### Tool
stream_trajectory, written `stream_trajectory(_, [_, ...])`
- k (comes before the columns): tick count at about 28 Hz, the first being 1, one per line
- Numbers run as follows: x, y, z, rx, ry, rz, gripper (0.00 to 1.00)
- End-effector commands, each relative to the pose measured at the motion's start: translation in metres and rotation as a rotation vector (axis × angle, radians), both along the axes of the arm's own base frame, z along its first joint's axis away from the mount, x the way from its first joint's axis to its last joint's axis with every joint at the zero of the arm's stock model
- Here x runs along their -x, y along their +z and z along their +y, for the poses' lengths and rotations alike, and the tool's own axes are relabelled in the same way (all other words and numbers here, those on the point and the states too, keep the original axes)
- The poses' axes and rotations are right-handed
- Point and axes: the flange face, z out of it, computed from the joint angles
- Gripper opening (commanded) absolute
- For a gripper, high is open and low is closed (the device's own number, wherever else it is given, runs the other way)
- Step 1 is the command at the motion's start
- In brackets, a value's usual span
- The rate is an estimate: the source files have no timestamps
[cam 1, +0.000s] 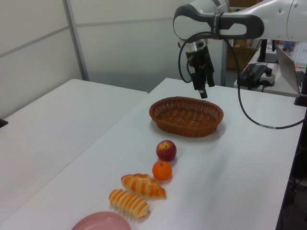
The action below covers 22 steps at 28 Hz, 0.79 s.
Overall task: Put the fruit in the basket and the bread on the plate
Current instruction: 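Move the gripper down to the red apple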
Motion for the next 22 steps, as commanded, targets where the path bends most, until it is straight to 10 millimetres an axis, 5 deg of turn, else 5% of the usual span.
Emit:
stream_trajectory(1, [-0.016,-0.014,0.007,-0.061,0.245,-0.026,1.00])
stream_trajectory(10, [-0.056,-0.056,0.079,-0.079,0.218,-0.083,1.00])
stream_trajectory(14, [-0.083,-0.101,0.117,-0.031,0.148,-0.105,1.00])
stream_trajectory(17, [-0.097,-0.136,0.132,0.015,0.129,-0.112,1.00])
stream_trajectory(22, [-0.106,-0.167,0.145,0.082,0.141,-0.107,1.00])
